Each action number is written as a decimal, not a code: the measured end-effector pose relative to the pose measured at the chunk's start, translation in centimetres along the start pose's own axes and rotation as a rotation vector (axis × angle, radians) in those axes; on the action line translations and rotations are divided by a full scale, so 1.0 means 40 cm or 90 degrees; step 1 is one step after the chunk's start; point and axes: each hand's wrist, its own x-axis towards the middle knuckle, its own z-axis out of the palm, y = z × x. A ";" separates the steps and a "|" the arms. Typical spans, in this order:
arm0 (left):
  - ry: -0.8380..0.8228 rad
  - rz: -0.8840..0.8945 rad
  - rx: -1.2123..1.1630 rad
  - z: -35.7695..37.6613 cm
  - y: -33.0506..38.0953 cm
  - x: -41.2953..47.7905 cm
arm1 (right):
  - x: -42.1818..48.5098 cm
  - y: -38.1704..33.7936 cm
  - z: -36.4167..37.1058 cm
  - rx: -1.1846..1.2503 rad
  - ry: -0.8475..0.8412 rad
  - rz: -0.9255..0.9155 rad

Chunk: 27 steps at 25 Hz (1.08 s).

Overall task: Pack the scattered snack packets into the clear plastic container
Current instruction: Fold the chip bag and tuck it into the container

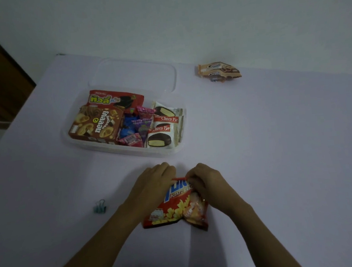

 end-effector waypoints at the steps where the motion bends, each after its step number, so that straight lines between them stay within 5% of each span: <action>1: 0.016 -0.003 -0.016 -0.003 0.001 -0.003 | 0.001 -0.001 0.002 0.013 0.002 0.010; 17: 0.127 0.096 -0.044 0.010 -0.021 -0.011 | 0.017 -0.009 -0.017 0.021 0.015 0.034; 23: 0.153 0.012 -0.149 0.008 -0.010 -0.007 | 0.014 -0.012 -0.004 0.041 0.028 0.057; 27: 0.060 0.015 -0.085 -0.002 -0.008 -0.014 | 0.007 -0.004 0.000 0.047 0.041 0.033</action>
